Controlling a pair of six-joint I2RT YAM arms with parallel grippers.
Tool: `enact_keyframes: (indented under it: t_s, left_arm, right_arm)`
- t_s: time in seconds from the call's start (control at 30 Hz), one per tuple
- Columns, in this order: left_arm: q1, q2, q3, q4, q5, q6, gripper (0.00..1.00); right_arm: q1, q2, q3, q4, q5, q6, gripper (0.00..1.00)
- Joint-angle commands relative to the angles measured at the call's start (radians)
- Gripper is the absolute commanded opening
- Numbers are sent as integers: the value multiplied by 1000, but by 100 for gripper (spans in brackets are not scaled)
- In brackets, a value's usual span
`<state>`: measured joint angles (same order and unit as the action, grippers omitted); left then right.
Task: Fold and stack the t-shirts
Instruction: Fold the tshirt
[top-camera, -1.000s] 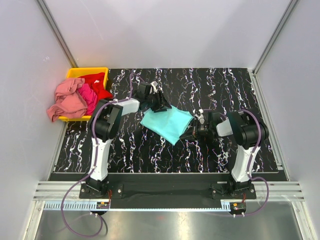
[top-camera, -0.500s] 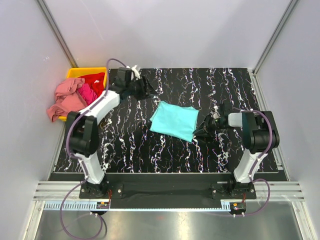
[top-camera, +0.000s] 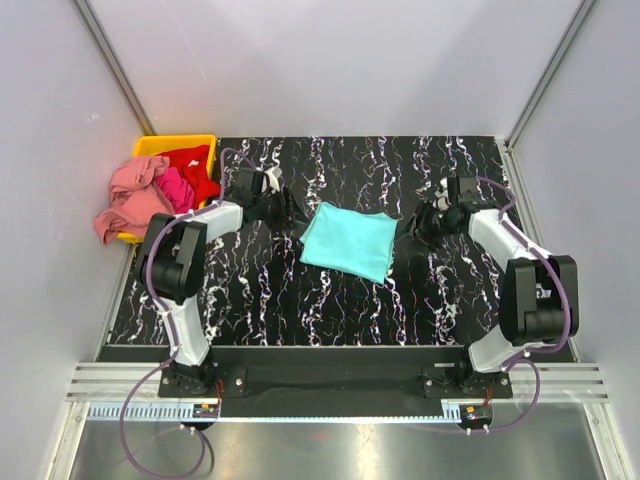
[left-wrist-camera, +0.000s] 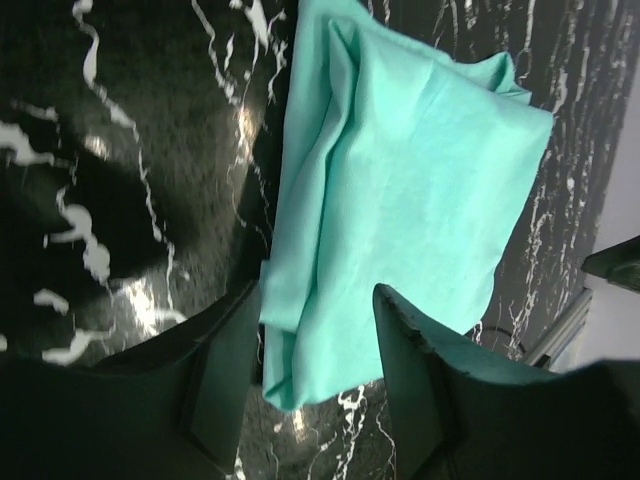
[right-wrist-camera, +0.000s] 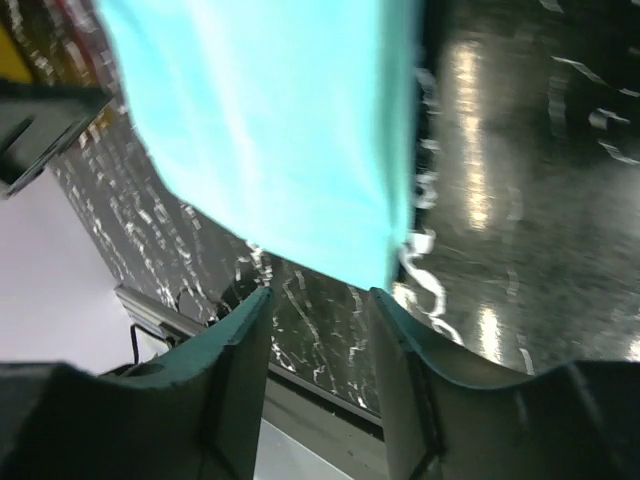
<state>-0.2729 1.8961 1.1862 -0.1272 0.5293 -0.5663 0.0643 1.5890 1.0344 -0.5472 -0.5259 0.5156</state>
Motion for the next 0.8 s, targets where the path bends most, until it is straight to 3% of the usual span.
enact_keyframes:
  t_s: [0.0, 0.27, 0.77]
  left_arm:
    - [9, 32, 0, 241, 133, 28, 55]
    - [9, 63, -86, 374, 212, 40, 55]
    - [-37, 31, -91, 244, 159, 69, 50]
  right_arm:
    - [80, -24, 70, 21, -6, 4, 51]
    - [186, 101, 227, 24, 1, -5, 55]
    - [206, 126, 207, 102, 6, 41, 55]
